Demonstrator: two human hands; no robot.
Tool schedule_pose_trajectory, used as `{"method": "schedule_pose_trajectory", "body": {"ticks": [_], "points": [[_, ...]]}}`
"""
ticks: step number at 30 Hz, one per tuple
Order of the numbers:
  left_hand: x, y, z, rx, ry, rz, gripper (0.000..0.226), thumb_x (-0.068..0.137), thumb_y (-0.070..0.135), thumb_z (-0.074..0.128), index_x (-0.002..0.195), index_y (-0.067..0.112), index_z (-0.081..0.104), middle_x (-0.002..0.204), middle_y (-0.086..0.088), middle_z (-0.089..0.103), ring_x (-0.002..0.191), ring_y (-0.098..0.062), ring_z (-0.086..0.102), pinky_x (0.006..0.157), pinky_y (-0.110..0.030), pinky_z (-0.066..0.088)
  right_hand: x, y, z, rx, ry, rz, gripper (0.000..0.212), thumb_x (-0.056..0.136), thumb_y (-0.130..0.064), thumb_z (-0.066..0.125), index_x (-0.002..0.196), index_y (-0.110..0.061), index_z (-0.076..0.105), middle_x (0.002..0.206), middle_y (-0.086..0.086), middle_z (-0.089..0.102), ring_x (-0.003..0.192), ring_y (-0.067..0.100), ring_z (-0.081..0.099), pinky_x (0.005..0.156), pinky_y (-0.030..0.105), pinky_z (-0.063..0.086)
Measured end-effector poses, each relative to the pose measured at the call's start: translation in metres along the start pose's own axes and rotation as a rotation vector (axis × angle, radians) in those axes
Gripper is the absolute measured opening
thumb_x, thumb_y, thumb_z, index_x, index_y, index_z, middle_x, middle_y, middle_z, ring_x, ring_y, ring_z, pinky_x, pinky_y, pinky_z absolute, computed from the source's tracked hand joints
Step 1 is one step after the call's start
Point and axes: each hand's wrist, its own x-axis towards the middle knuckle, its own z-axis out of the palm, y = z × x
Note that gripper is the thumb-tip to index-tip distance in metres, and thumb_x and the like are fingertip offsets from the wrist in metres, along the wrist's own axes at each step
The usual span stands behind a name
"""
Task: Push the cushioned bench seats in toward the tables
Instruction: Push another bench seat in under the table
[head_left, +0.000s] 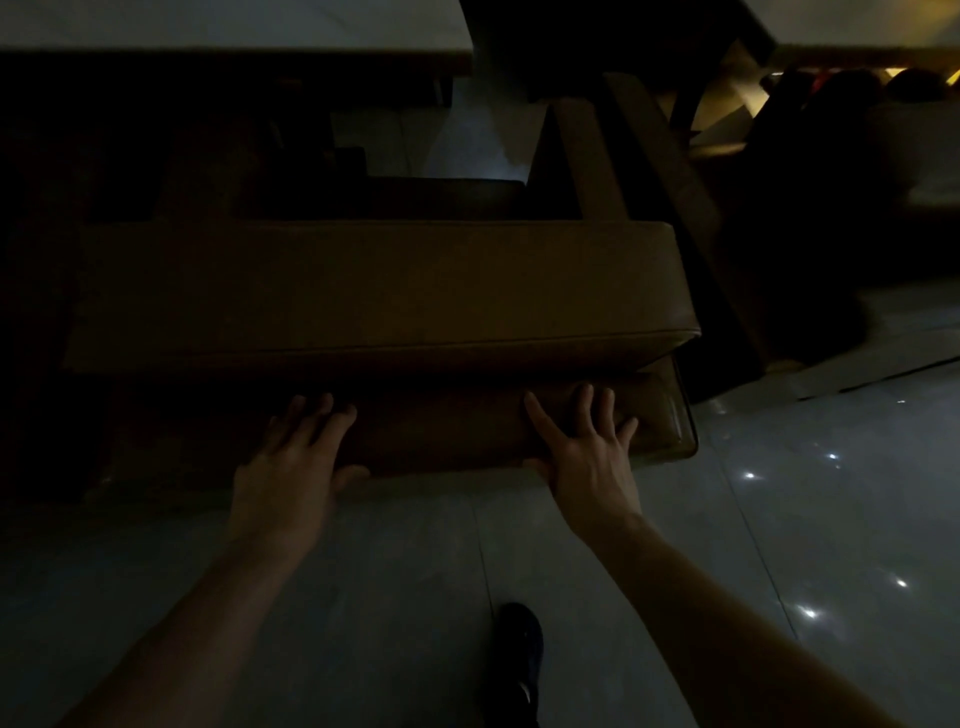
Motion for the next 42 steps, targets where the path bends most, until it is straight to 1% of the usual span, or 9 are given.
{"method": "schedule_pose_trajectory", "body": {"ticks": [7,15,19,22,27,32,36,39,42], "points": [[0.02,0.013,-0.001,-0.011,0.016,-0.017,0.064,0.079,0.037,0.077,0.136,0.022,0.053,0.146,-0.008,0.049,0.138,-0.036,0.038,0.098,-0.056,0.045,0.026,0.014,-0.005,0.013,0.022,-0.017,0.071,0.096,-0.053,0.047,0.154,-0.045,0.006,0.16,0.028,0.006,0.145,0.054,-0.002,0.111,0.075,0.01],[0.059,0.032,-0.004,-0.012,0.012,-0.051,0.063,0.079,0.042,0.075,0.135,0.026,0.05,0.146,-0.004,0.048,0.136,-0.034,0.039,0.09,-0.055,0.049,0.07,0.039,-0.02,0.008,0.008,-0.03,0.075,0.093,-0.049,0.056,0.153,-0.047,0.012,0.159,0.028,0.012,0.145,0.053,0.003,0.11,0.076,0.014],[0.073,0.046,-0.001,-0.006,0.006,-0.058,0.064,0.081,0.047,0.072,0.137,0.027,0.048,0.147,-0.003,0.047,0.137,-0.033,0.039,0.089,-0.054,0.049,0.087,0.056,-0.026,0.022,0.013,-0.032,0.077,0.092,-0.047,0.06,0.152,-0.048,0.013,0.159,0.026,0.015,0.146,0.052,0.003,0.11,0.076,0.014],[0.078,0.051,0.0,-0.007,-0.002,-0.065,0.064,0.079,0.047,0.074,0.135,0.026,0.051,0.143,-0.004,0.05,0.134,-0.034,0.042,0.084,-0.055,0.052,0.09,0.063,-0.027,0.03,0.014,-0.033,0.077,0.092,-0.046,0.06,0.153,-0.048,0.014,0.159,0.027,0.014,0.146,0.052,0.003,0.11,0.076,0.012],[0.08,0.056,-0.005,0.038,-0.009,-0.076,0.064,0.078,0.05,0.074,0.134,0.028,0.05,0.14,-0.007,0.051,0.124,-0.035,0.05,0.076,-0.053,0.052,0.09,0.066,-0.023,0.043,0.021,-0.046,0.077,0.093,-0.05,0.055,0.152,-0.051,0.006,0.16,0.026,0.011,0.147,0.05,-0.001,0.111,0.076,0.01],[0.079,0.061,0.001,0.0,0.0,-0.094,0.065,0.079,0.047,0.075,0.134,0.028,0.048,0.144,-0.004,0.049,0.133,-0.034,0.042,0.083,-0.057,0.052,0.092,0.07,-0.027,-0.012,0.037,-0.034,0.075,0.093,-0.054,0.053,0.153,-0.047,0.009,0.16,0.026,0.014,0.147,0.05,0.005,0.111,0.074,0.015],[0.081,0.065,-0.003,-0.019,-0.012,-0.121,0.066,0.078,0.046,0.076,0.135,0.028,0.047,0.146,-0.003,0.047,0.136,-0.032,0.039,0.089,-0.056,0.051,0.089,0.066,-0.029,-0.022,0.045,-0.015,0.075,0.092,-0.054,0.055,0.154,-0.045,0.013,0.16,0.026,0.016,0.147,0.05,0.006,0.112,0.073,0.015],[0.081,0.07,-0.006,-0.046,-0.014,-0.146,0.066,0.078,0.042,0.078,0.135,0.027,0.049,0.145,-0.004,0.048,0.136,-0.033,0.038,0.091,-0.055,0.05,0.088,0.064,-0.031,-0.044,0.033,-0.001,0.078,0.092,-0.053,0.055,0.154,-0.045,0.009,0.16,0.027,0.015,0.147,0.05,0.006,0.111,0.072,0.017],[0.081,0.072,-0.007,-0.075,-0.03,-0.162,0.066,0.079,0.041,0.077,0.137,0.027,0.046,0.148,-0.004,0.044,0.141,-0.032,0.032,0.1,-0.056,0.044,0.087,0.061,-0.036,-0.035,0.003,0.008,0.08,0.093,-0.053,0.055,0.154,-0.043,0.004,0.161,0.027,0.008,0.148,0.048,0.003,0.115,0.066,0.018]]}}
